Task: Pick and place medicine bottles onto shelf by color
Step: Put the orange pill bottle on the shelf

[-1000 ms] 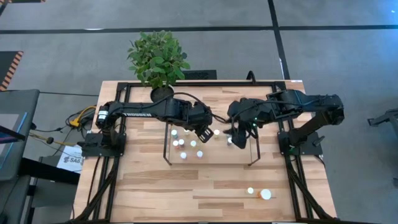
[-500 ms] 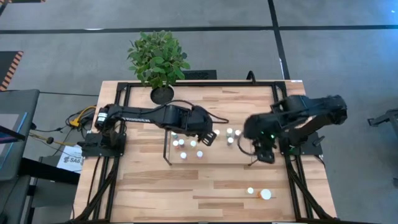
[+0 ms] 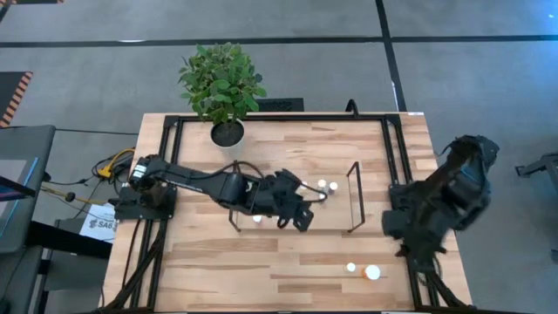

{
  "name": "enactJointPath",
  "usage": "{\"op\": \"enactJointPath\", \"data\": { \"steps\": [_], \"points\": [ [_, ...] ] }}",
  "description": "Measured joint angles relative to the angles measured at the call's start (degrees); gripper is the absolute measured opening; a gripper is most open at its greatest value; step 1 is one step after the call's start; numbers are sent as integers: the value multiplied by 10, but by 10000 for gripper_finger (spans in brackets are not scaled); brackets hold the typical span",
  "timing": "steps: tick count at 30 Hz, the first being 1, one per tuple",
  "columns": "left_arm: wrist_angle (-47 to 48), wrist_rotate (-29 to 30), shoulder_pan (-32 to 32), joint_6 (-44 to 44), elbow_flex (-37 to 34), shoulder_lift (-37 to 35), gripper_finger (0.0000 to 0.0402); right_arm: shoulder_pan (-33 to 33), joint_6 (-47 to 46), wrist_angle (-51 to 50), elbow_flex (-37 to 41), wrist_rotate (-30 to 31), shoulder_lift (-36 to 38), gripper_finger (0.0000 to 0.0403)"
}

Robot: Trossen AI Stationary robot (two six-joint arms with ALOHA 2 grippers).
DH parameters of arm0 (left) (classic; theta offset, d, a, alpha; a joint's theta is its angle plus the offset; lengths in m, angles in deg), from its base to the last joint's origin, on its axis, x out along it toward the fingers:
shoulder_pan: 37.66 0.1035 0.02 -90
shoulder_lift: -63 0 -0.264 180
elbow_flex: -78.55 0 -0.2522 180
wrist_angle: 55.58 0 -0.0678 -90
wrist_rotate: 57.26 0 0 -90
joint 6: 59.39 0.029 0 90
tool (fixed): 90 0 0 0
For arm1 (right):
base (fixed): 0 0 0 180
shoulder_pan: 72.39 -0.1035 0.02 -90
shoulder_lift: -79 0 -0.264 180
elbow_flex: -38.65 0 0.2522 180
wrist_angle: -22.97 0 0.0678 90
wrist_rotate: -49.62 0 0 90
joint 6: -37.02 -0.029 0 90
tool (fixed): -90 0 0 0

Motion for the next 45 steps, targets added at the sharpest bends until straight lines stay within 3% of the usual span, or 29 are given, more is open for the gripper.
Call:
{"op": "enactJointPath", "data": {
  "steps": [5, 12, 18, 21, 25, 35, 40, 45],
  "points": [
    [-47, -20, -34, 30, 0, 0, 144, -75, -129, 0, 0, 33, -16, 225],
    [-52, -45, -88, 51, 22, 0, 144, -160, -293, 0, 11, 135, -31, 225],
    [-48, -36, -141, 97, 65, 0, 144, -168, -402, 33, 41, 160, -53, 225],
    [-46, -10, -162, 113, 82, 0, 144, -149, -405, 54, 43, 163, -79, 225],
    [-44, 18, -186, 120, 97, 0, 144, -139, -349, 88, 43, 97, -127, 226],
    [-39, 84, -219, 136, 102, 0, 144, -134, -266, 8, 44, 19, -238, 231],
    [-38, 108, -220, 141, 102, 0, 144, -138, -350, 3, 60, 83, -189, 229],
    [-32, 141, -212, 134, 102, 0, 144, -147, -434, 10, 169, 104, -108, 229]
  ]
}}
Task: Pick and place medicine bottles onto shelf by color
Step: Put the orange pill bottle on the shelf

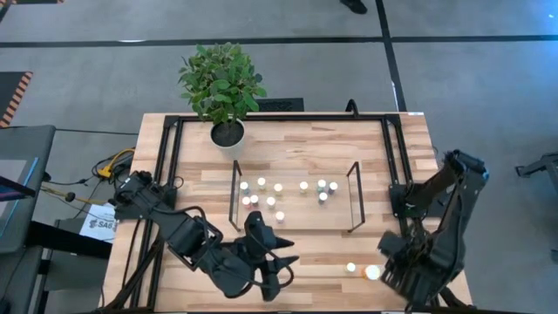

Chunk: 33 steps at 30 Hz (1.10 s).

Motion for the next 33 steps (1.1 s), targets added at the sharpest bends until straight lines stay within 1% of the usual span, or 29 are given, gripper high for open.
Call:
{"op": "enactJointPath", "data": {
  "steps": [2, 4, 7, 10, 12, 14, 16, 19, 26, 29, 33],
  "points": [
    [3, 16, 6, -9, 0, 0, 144, -1, -1, 27, 57, 0, 38, 229],
    [3, 18, 16, -23, 0, -1, 144, -1, -1, 65, 112, 0, 75, 229],
    [3, -17, 37, -38, 0, -6, 144, 1, -6, 147, 190, -1, 128, 229],
    [3, -51, 53, -39, 0, -11, 144, 10, -13, 268, 254, -1, 179, 229],
    [4, -62, 59, -39, 0, -12, 144, 15, -20, 350, 288, -1, 200, 230],
    [8, -75, 60, -35, 0, -12, 144, 22, -23, 408, 311, 0, 212, 235],
    [8, -83, 60, -27, 0, -12, 144, 29, -22, 430, 318, -1, 208, 244],
    [20, -85, 60, -23, 0, -12, 144, 36, -23, 430, 318, -9, 188, 260],
    [57, -82, 58, -23, 0, -12, 144, 52, -31, 433, 319, -60, 116, 296],
    [68, -80, 58, -22, 0, -12, 144, 52, -31, 447, 319, -79, 94, 305],
    [73, -71, 58, -22, 0, -12, 144, 53, -31, 460, 319, -81, 78, 307]
  ]
}}
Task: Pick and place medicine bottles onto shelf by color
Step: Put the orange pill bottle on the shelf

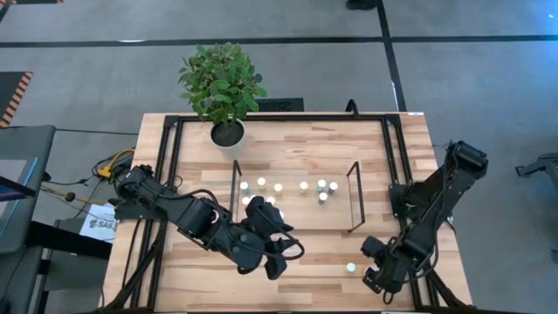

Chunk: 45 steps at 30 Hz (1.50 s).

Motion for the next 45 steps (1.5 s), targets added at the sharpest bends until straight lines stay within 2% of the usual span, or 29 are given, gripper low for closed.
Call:
{"op": "enactJointPath", "data": {
  "steps": [11, 21, 32, 36, 45],
  "points": [
    [8, 7, 0, 0, 0, 0, 144, 8, 0, 23, 0, 3, -6, 307],
    [9, 5, 0, -6, 0, 1, 144, 9, 5, 64, -1, -2, -51, 307],
    [12, 3, 0, -6, 0, 1, 144, 11, 21, 53, -1, -4, -61, 303],
    [19, 3, 0, -10, 0, 1, 144, 13, 21, 41, -1, -2, -61, 282],
    [19, 4, 0, -11, 0, 1, 144, 20, 20, 46, -1, -2, -57, 201]
  ]
}}
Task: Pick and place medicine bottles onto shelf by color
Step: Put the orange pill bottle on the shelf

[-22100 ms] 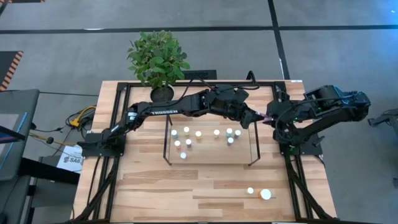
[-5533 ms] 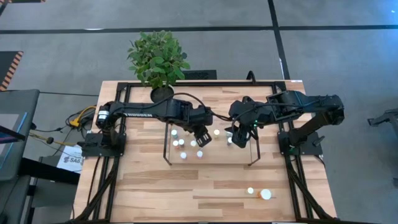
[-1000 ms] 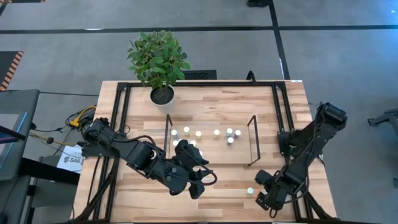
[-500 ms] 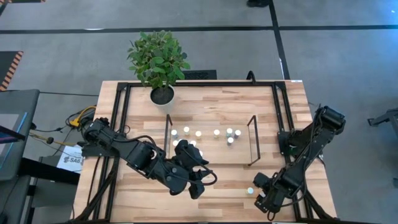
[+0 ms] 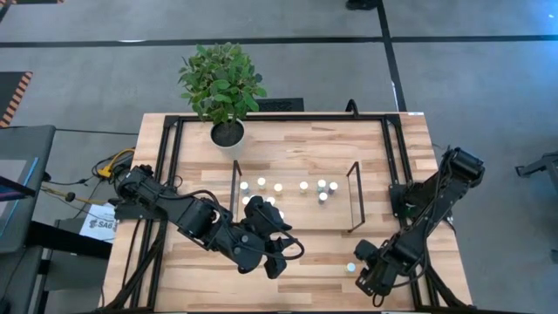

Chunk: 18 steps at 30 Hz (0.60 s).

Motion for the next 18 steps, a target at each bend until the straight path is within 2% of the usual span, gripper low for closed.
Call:
{"op": "enactJointPath", "data": {
  "steps": [3, 10, 18],
  "points": [
    [0, 0, 0, -2, 0, 0, 144, 3, 0, 0, 0, -8, 10, 196],
    [0, 0, 0, -1, 0, 0, 144, 4, 12, -26, -44, -9, 60, 229],
    [0, 1, 0, 15, 0, 0, 144, 66, 104, -135, -140, -3, 81, 213]
  ]
}}
